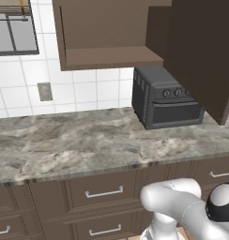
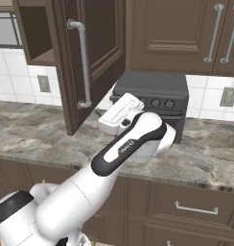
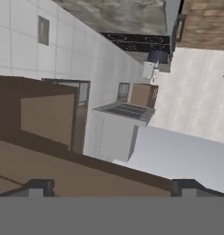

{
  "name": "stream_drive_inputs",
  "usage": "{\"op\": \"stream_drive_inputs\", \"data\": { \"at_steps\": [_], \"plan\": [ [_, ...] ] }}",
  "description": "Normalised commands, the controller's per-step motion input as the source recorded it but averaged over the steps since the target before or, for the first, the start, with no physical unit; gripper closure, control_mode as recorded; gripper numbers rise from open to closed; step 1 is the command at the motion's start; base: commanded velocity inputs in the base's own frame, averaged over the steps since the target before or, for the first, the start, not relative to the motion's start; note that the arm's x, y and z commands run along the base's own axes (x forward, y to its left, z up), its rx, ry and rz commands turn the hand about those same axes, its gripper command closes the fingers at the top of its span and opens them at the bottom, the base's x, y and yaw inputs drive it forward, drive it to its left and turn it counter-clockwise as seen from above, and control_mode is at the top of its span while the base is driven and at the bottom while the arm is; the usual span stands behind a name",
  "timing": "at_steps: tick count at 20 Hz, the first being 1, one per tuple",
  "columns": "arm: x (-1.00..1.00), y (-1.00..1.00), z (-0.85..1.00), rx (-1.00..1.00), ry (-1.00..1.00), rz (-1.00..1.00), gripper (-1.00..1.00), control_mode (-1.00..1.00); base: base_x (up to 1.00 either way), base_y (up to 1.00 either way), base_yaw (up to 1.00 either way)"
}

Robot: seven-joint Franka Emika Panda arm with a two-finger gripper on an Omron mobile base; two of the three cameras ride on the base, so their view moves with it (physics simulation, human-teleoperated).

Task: Open the cabinet and move the ladle to the pot. Then close the cabinet.

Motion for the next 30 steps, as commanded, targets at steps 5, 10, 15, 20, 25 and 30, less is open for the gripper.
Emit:
{"op": "stream_drive_inputs", "data": {
  "at_steps": [5,10,15,20,25,30],
  "plan": [
    [-0.13,0.58,0.68,0.00,0.00,0.00,-1.00,-1.00,0.00,0.00,0.00],
    [0.00,0.79,0.95,-0.04,0.00,0.00,-1.00,-1.00,0.00,0.00,0.00],
    [0.06,0.62,1.00,-0.06,0.00,-0.04,-1.00,-1.00,0.00,0.00,0.00],
    [0.51,0.58,0.83,-0.10,0.00,-0.10,-1.00,-1.00,0.00,0.00,0.00],
    [0.90,0.43,0.10,-0.12,0.19,-0.13,-1.00,-1.00,0.00,0.00,0.00],
    [1.00,0.24,-0.02,-0.07,0.16,-0.17,-1.00,-1.00,0.00,0.00,0.00]
  ]
}}
